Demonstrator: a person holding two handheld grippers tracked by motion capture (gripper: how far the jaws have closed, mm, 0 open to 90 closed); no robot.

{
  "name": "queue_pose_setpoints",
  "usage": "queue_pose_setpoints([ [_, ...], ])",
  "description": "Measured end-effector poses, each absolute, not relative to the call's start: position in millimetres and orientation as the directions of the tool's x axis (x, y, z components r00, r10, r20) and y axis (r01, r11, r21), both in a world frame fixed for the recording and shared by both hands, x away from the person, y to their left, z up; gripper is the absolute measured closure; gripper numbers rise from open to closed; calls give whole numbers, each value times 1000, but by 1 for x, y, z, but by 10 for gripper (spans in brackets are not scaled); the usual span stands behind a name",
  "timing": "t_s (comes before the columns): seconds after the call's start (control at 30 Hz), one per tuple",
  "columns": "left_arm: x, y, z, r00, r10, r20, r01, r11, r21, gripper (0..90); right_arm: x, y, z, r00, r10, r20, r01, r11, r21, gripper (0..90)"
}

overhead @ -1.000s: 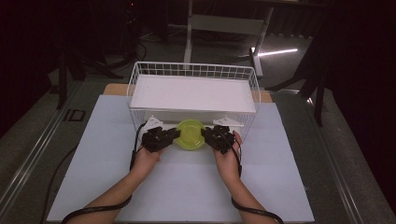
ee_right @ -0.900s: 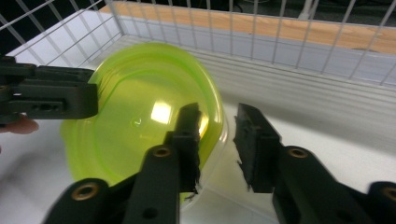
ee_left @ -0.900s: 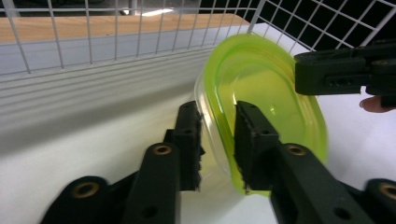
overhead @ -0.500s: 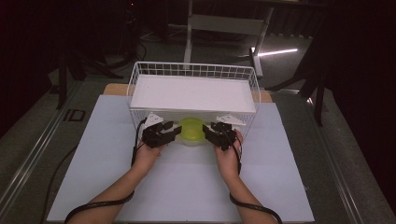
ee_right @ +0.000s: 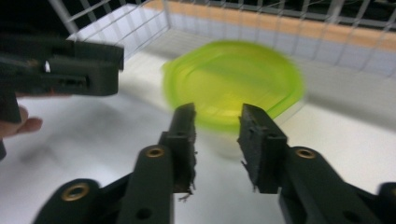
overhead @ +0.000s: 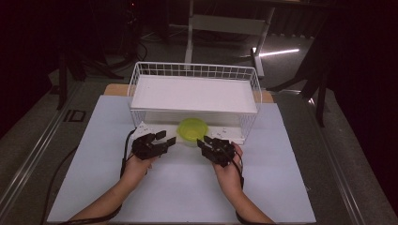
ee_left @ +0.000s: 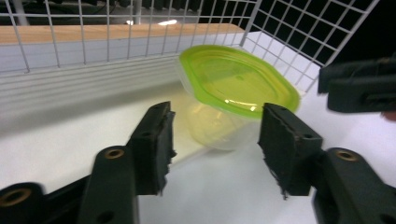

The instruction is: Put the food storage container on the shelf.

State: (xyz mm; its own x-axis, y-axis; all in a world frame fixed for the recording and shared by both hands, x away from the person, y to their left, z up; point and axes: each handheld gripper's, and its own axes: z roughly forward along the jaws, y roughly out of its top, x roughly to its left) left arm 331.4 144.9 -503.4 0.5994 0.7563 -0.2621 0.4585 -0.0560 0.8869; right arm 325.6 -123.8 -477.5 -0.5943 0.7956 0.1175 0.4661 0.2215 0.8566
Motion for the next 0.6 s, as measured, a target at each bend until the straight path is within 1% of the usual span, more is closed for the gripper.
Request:
queue_pose_setpoints([
  [0.1,320,145,-503,606,760,-233,443,-80,893,348,319,-118,-484,-615,779,125,480,244,842,772],
  [0.13,317,146,-503,624,749,-224,434,-94,896,297,319,-116,-487,-619,777,120,485,257,836,816],
  [0.17,315,145,-503,622,751,-220,434,-98,895,218,318,-115,-489,-614,780,117,492,263,830,871],
  [0.2,312,146,-503,612,759,-223,439,-92,894,185,318,-113,-491,-612,782,113,496,269,825,899],
  [0.27,308,147,-503,616,753,-233,434,-77,897,168,318,-111,-493,-611,784,111,502,275,820,900],
  [0.37,303,148,-504,618,757,-212,416,-86,905,33,324,-105,-498,-600,791,123,519,268,812,900],
  [0.4,302,148,-504,616,760,-208,414,-87,906,21,327,-104,-499,-599,792,118,518,270,812,900],
  [0.47,300,150,-505,611,760,-221,413,-68,908,21,331,-103,-502,-592,798,116,524,271,807,900],
  [0.6,298,150,-509,615,754,-230,419,-65,906,21,340,-102,-506,-570,812,122,542,261,799,900],
])
